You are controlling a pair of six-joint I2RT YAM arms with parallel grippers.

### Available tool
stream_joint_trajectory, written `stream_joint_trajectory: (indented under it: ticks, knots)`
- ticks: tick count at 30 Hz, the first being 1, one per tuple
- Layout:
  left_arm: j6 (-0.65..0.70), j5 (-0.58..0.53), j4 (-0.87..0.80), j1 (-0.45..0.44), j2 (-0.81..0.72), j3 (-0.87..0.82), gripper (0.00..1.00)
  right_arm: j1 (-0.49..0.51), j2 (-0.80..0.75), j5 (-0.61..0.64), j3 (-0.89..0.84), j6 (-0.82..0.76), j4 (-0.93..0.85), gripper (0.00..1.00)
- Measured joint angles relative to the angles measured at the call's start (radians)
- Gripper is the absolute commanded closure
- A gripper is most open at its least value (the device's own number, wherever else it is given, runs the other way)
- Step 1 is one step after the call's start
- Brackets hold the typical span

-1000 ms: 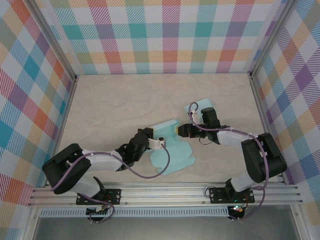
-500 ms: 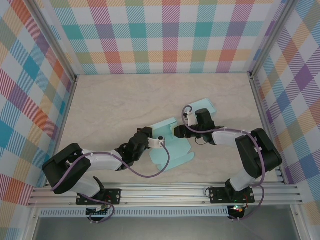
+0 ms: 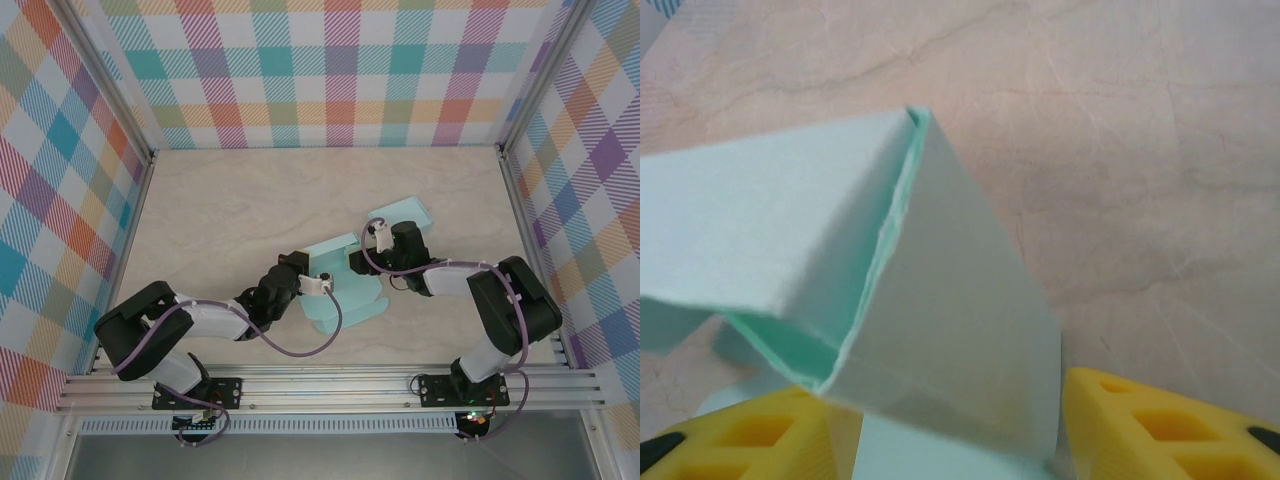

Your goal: Fold the paper box

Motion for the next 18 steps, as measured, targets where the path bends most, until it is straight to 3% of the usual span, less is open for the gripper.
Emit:
stream_joint_trajectory:
  ticks: [10,18]
  knots:
    - [0.002,0.023,0.009,0.004,0.003,0.008,1.00,0.001,0.043,0.040,0.010,-0.025,0.065,0.47]
    - [-0.009,0.035,0.002,0.005,0.001,0.009,1.00,0.028,0.073,0.114,0.025,-0.037,0.081,0.65]
